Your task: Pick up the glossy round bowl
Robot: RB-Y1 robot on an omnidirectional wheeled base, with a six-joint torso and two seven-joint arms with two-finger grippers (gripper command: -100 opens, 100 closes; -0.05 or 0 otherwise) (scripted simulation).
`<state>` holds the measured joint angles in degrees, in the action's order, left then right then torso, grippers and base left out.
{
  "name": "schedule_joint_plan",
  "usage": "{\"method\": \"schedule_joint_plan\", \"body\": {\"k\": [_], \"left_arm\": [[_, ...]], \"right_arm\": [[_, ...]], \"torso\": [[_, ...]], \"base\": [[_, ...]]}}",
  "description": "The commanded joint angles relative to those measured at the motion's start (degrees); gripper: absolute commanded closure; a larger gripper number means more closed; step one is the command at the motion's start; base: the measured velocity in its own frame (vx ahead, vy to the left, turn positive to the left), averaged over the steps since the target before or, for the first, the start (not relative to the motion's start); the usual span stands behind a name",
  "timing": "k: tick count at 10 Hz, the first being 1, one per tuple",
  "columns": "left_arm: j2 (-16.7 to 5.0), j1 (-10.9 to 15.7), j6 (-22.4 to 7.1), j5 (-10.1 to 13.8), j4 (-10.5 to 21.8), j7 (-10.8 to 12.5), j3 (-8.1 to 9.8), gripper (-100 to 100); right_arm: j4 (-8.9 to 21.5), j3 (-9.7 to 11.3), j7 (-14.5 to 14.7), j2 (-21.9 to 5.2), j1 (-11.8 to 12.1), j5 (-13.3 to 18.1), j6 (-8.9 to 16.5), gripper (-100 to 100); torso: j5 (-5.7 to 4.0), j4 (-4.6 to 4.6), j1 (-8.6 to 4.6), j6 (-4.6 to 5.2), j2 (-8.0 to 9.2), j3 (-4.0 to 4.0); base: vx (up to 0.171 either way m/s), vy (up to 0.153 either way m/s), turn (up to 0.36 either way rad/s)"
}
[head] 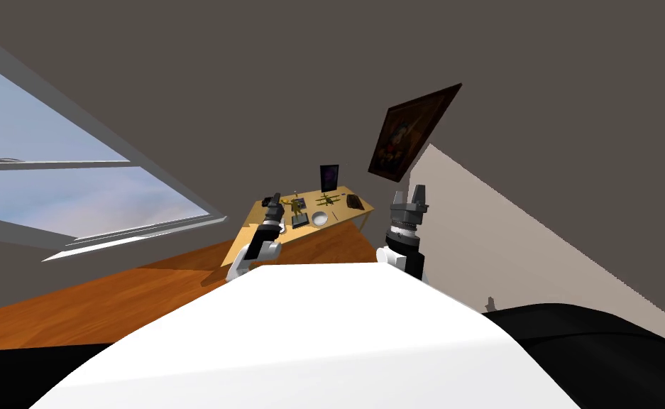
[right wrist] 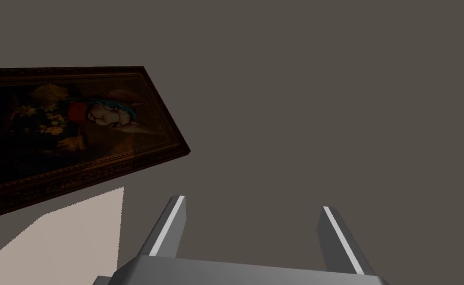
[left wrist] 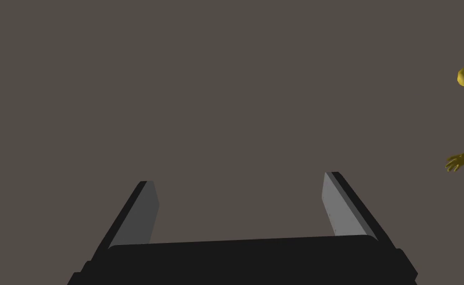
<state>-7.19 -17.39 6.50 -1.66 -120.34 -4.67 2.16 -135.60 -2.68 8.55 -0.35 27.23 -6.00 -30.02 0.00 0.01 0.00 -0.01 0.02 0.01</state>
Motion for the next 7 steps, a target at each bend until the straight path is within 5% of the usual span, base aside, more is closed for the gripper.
{"method": "schedule_joint_plan", "body": {"k": [1,7], "left_arm": [[-0.1,1.9,-2.9,0.4,2.2,-0.9,0.19,-100],[-0.5,5.2,-10.8,1.1,5.8,-2.4,0.61,-100]], "right_arm": [[0.0,0.0,0.0,0.0,0.0,0.0,0.0,0],[0.0,0.0,0.0,0.0,0.0,0.0,0.0,0]], "torso": [[0.00,0.00,0.00,0.00,0.00,0.00],[0.00,0.00,-0.01,-0.01,-0.02,-0.01]], "base": [[-0.009,-0.003,-0.021],[-0.003,-0.002,-0.013]]}}
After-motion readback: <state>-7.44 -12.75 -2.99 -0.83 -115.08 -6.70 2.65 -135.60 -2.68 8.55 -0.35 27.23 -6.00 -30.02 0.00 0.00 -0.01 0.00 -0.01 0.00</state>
